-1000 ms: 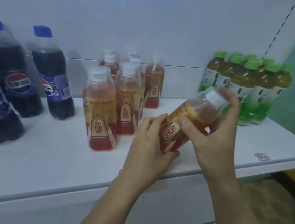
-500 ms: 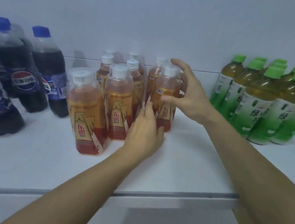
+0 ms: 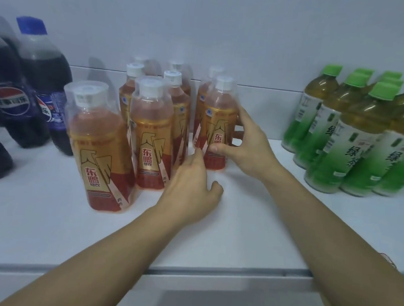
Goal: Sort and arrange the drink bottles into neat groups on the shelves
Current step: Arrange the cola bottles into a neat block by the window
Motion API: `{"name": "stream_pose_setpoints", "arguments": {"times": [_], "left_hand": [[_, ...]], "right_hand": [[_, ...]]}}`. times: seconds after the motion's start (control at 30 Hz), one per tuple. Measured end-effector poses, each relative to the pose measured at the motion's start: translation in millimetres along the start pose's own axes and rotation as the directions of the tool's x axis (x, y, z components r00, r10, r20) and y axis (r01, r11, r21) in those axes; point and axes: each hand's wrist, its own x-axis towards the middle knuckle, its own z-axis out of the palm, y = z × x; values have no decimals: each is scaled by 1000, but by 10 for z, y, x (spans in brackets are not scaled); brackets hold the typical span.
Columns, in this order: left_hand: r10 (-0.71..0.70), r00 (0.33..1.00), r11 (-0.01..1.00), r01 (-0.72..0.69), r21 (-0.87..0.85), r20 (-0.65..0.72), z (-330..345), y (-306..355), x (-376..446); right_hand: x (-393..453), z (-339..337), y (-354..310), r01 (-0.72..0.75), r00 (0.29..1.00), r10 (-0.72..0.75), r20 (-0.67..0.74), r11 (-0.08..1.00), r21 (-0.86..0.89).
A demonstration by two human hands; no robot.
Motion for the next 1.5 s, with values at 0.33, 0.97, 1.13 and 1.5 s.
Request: {"name": "stream_pose_setpoints", "arguments": {"times": [0.33, 0.97, 1.13, 1.5], "left_hand": [[77, 994, 974, -91, 207, 78, -59, 18, -63], [198, 868, 936, -306, 176, 456, -1753, -998, -1206], [-38, 947, 984, -20, 177, 318, -2448, -1653, -1510], [-351, 936, 909, 343, 238, -7, -3729, -3240, -1865]], "right_hand": [[30, 258, 93, -43, 996, 41, -77, 999, -17], [-960, 948, -1363, 376, 926, -372, 56, 910, -175], [-918, 2019, -1798, 286, 945, -274, 178, 957, -46], [-510, 3947, -2450, 12, 921, -65, 383, 990, 139]]}}
